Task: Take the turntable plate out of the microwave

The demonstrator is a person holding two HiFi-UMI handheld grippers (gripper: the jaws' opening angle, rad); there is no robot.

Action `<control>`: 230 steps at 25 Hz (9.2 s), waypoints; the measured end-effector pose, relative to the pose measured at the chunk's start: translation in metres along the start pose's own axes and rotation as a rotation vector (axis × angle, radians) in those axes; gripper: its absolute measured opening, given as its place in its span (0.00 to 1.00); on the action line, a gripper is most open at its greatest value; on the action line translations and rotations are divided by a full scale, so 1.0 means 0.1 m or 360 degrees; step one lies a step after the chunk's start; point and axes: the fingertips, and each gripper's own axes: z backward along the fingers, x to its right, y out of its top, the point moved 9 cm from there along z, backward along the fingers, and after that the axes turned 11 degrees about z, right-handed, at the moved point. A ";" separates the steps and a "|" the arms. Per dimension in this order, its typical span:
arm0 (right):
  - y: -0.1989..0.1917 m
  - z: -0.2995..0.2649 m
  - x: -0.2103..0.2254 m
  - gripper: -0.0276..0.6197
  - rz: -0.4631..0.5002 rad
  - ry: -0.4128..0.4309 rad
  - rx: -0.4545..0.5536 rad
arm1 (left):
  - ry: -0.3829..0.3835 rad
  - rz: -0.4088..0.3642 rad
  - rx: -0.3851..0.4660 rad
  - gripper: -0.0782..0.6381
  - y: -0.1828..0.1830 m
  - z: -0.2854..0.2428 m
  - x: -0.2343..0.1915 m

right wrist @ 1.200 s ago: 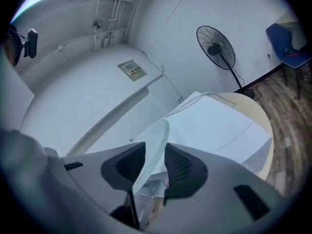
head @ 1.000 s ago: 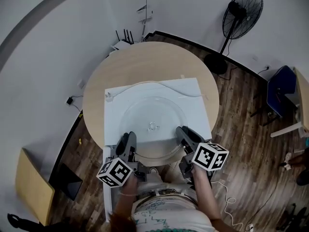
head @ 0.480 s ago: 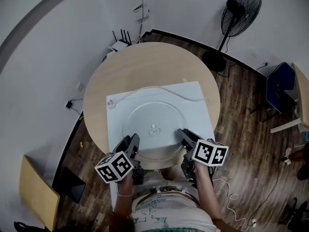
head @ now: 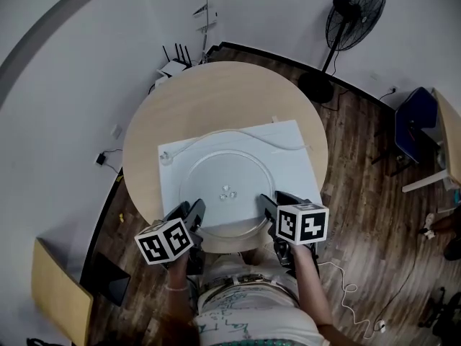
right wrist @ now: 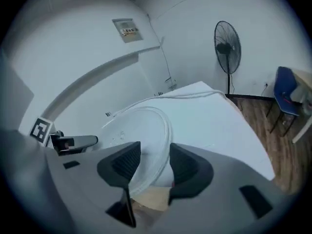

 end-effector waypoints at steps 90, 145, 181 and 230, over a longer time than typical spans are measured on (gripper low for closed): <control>-0.58 0.38 -0.33 0.23 0.0892 0.0147 0.0555 | 0.0010 -0.0915 0.0499 0.14 -0.83 0.52 0.14; -0.05 0.11 -0.07 0.24 0.0916 0.0079 0.0359 | -0.0012 -0.1111 0.0140 0.16 -0.43 0.09 0.30; -0.68 0.53 -0.07 0.03 0.1182 0.0616 0.0553 | -0.0080 -0.0824 0.0408 0.13 -1.57 0.27 0.83; -0.49 1.04 -0.24 0.03 0.1224 0.0731 0.0896 | -0.0260 -0.0922 0.0826 0.13 -1.59 0.59 1.39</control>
